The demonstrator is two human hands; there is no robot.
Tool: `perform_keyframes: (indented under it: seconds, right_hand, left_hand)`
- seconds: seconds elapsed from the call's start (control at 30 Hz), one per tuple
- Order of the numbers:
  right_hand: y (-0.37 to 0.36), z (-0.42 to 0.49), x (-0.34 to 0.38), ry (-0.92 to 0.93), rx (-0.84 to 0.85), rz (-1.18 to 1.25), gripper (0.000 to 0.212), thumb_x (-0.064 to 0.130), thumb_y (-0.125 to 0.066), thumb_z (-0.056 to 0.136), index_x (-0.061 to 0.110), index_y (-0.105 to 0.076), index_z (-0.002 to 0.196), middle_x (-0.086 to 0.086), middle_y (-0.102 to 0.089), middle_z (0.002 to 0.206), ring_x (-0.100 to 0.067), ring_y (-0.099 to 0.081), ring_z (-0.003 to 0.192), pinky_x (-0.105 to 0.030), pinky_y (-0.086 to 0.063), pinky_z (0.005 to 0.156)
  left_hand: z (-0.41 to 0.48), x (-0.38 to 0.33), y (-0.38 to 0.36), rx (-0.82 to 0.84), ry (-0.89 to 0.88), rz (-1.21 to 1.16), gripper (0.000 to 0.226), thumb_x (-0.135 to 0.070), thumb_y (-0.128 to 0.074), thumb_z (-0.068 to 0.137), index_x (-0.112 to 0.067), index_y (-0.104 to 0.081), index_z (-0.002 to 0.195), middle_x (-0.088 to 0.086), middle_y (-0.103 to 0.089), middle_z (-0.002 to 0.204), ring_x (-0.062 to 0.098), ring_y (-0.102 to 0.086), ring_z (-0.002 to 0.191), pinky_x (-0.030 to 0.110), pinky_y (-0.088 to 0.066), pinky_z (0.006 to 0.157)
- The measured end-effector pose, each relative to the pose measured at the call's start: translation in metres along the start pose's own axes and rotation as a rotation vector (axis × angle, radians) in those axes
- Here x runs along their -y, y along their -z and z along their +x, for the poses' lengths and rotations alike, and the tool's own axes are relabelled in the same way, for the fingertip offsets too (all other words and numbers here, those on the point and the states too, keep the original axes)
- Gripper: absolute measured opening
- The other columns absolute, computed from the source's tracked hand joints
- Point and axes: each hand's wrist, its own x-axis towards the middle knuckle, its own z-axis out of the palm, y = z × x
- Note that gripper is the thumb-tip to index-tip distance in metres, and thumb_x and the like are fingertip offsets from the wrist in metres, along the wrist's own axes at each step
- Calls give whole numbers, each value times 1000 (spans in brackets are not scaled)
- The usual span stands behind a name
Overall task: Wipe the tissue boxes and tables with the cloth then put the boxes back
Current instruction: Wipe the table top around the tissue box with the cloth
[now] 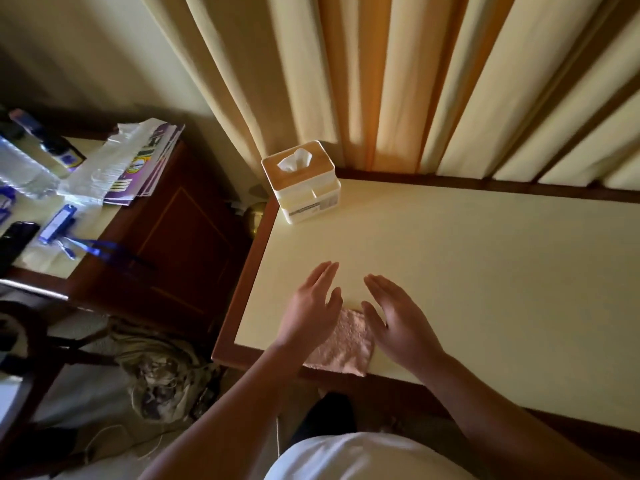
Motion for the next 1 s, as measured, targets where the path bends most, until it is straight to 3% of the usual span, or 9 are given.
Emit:
perform_keyframes:
  seconds: [0.13,0.27,0.4,0.5,0.6,0.73,0.9,0.97,1.0]
  right_hand:
    - [0,-40,-2,9,41,-14,46,33,-53,104,6,-63,139,-11,-65,138,-27,-59,131,-33,-43,110]
    - [-5,-63,5,32,186,-13,56,43,-41,105,12,-53,150,-3,-54,152,-18,-44,145,-23,-30,119]
    - [-13,-77,14,54,247,-67,48,27,-53,105,11,-51,151,-5,-53,153,-20,-45,144,-17,-23,113]
    - [-26,-87,13,37,306,-96,52,27,-52,106,13,-43,155,-5,-43,161,-20,-40,148,-23,-30,118]
    - [-40,-96,15,-30,324,-146,57,30,-54,106,10,-38,157,-6,-33,167,-20,-32,153,-28,-27,123]
    - [-59,-89,27,-67,288,-321,58,31,-55,102,0,-46,151,-17,-48,155,-31,-42,146,-38,-30,125]
    - [-70,-76,44,-62,236,-381,58,12,-60,95,2,-47,151,-19,-47,156,-37,-38,148,-47,-29,125]
    - [-71,-76,40,-67,202,-386,65,10,-70,90,0,-48,150,-20,-51,153,-35,-47,144,-43,-36,122]
    - [-70,-78,38,-73,193,-400,68,10,-82,81,0,-56,143,-20,-60,144,-33,-58,134,-41,-44,114]
  left_hand:
    - [-41,-9,-11,140,8,42,54,-17,-57,104,-17,-48,157,-2,-46,162,17,-47,144,31,-43,114]
    - [-65,-8,-21,260,-57,132,55,-14,-58,100,-15,-48,154,1,-46,160,20,-45,145,38,-48,112]
    - [-74,7,-24,351,-120,255,49,-17,-61,102,-13,-50,150,2,-47,157,23,-49,143,38,-52,106]
    - [-77,17,-19,435,-188,329,50,-18,-59,106,-19,-47,154,0,-43,162,19,-48,145,30,-50,106]
    - [-77,29,-15,524,-237,379,67,-4,-61,101,-22,-38,161,-2,-32,169,19,-46,147,33,-53,107]
    - [-73,39,-17,516,-226,379,66,-11,-67,97,-24,-43,157,-8,-36,165,25,-66,125,40,-60,94]
    - [-72,42,-23,518,-275,429,75,-19,-67,101,-12,-27,165,3,-21,174,25,-44,149,37,-48,113]
    - [-71,48,-25,549,-344,544,75,-17,-58,106,-6,-15,167,11,-13,175,24,-20,160,32,-36,120]
    - [-70,49,-25,574,-378,607,73,-16,-54,108,-4,-12,166,13,-10,175,25,-12,162,33,-36,121]
